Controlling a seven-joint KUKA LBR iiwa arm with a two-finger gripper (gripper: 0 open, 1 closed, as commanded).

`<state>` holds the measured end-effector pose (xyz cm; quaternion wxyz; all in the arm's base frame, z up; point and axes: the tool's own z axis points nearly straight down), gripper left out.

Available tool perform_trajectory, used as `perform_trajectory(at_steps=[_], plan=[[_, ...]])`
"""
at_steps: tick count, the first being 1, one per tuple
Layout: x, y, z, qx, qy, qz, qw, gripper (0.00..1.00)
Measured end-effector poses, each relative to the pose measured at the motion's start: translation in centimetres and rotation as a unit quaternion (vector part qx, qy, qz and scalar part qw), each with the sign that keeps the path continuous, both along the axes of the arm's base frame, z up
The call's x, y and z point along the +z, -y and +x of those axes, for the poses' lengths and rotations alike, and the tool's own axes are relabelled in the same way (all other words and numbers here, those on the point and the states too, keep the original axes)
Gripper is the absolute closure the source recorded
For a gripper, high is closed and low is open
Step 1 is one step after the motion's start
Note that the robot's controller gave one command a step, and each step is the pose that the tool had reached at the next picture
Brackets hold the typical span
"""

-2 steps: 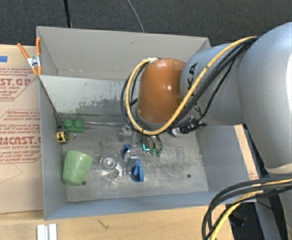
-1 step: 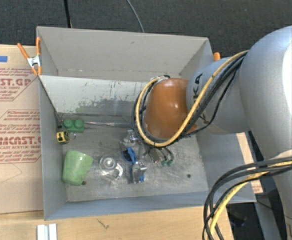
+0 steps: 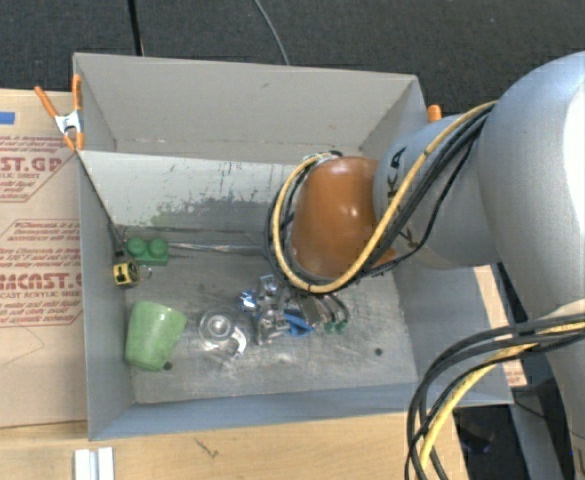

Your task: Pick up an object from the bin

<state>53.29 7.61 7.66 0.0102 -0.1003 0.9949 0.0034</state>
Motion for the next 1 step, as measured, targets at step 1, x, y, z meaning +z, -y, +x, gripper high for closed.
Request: perform_trajectory(at_steps=[1], plan=[[-0.40,0.28,-0.41,0.000,-0.0074,-0.003,1.0000,0.00]])
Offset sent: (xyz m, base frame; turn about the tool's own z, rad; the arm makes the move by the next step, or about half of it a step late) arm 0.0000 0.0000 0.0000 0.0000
